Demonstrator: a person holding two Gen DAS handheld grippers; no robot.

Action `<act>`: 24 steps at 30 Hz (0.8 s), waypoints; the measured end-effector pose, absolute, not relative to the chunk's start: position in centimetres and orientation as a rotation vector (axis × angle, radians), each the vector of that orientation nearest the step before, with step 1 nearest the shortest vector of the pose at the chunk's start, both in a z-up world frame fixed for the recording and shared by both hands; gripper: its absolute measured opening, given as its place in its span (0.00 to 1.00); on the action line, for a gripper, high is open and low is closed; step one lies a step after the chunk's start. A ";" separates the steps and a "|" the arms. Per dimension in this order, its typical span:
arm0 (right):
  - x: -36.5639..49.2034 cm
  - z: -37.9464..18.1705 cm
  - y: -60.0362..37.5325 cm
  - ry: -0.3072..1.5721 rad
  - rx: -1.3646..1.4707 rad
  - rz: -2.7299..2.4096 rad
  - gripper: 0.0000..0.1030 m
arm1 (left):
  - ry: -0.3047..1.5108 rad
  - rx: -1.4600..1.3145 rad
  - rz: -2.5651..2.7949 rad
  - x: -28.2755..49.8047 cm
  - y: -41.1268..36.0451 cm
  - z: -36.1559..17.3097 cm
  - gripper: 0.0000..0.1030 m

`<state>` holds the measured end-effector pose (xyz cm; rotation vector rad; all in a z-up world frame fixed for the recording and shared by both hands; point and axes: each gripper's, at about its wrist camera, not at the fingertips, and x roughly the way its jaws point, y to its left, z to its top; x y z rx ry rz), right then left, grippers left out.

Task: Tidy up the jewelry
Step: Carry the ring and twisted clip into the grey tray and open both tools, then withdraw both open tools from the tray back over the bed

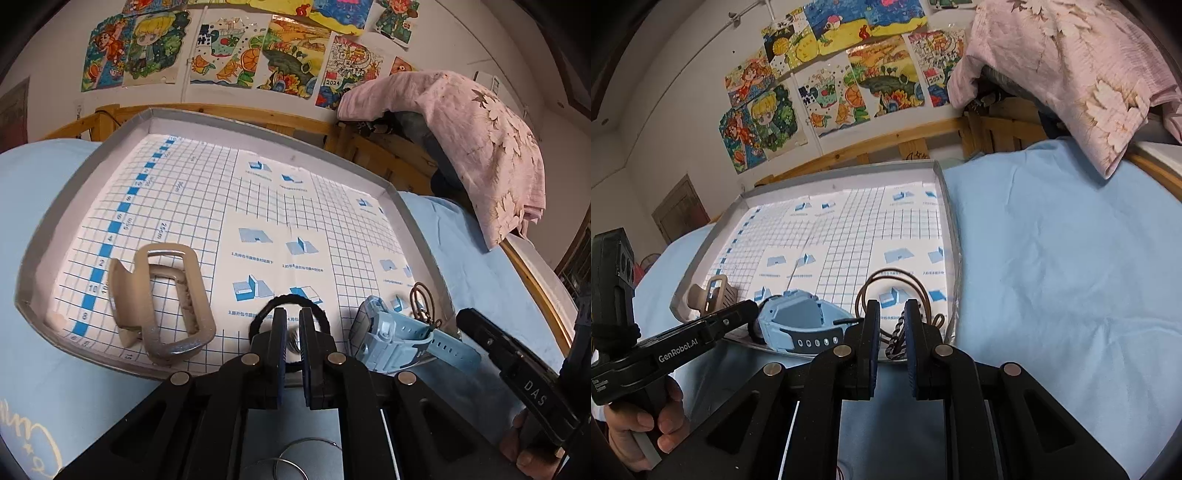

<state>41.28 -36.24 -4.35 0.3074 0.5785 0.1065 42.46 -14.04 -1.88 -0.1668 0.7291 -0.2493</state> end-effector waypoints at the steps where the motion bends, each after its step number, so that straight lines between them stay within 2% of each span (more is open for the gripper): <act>1: 41.0 -4.1 -36.3 0.566 0.305 0.102 0.12 | 0.722 -0.163 -0.250 42.2 -14.0 -1.6 0.08; 3: 40.4 -3.3 -36.4 0.536 0.298 0.092 0.15 | 0.707 -0.159 -0.251 41.7 -13.9 -1.0 0.18; 5: 39.6 -2.5 -36.6 0.502 0.290 0.078 0.27 | 0.682 -0.165 -0.251 40.9 -13.6 -0.2 0.25; 7: 38.7 -1.5 -36.7 0.459 0.284 0.061 0.32 | 0.652 -0.163 -0.250 40.0 -13.4 0.7 0.29; 10: 37.0 0.1 -36.7 0.405 0.263 0.030 0.33 | 0.617 -0.151 -0.248 38.6 -13.1 2.2 0.41; 12: 35.7 1.0 -36.6 0.372 0.258 0.019 0.40 | 0.585 -0.168 -0.240 37.3 -12.6 3.2 0.65; 13: 35.1 1.4 -36.7 0.359 0.256 0.017 0.46 | 0.555 -0.182 -0.234 36.4 -12.2 3.8 0.70; 16: 32.8 3.3 -36.2 0.309 0.215 0.014 0.55 | 0.498 -0.191 -0.237 34.1 -11.5 5.2 0.76; 18: 31.1 4.4 -35.9 0.279 0.200 0.015 0.65 | 0.469 -0.184 -0.224 32.3 -11.0 6.0 0.88; 20: 29.1 5.2 -35.5 0.235 0.191 0.012 0.83 | 0.423 -0.186 -0.210 30.2 -10.4 6.6 0.97; 24: 25.0 6.5 -34.3 0.143 0.167 0.020 0.90 | 0.344 -0.188 -0.213 25.8 -9.1 7.6 1.00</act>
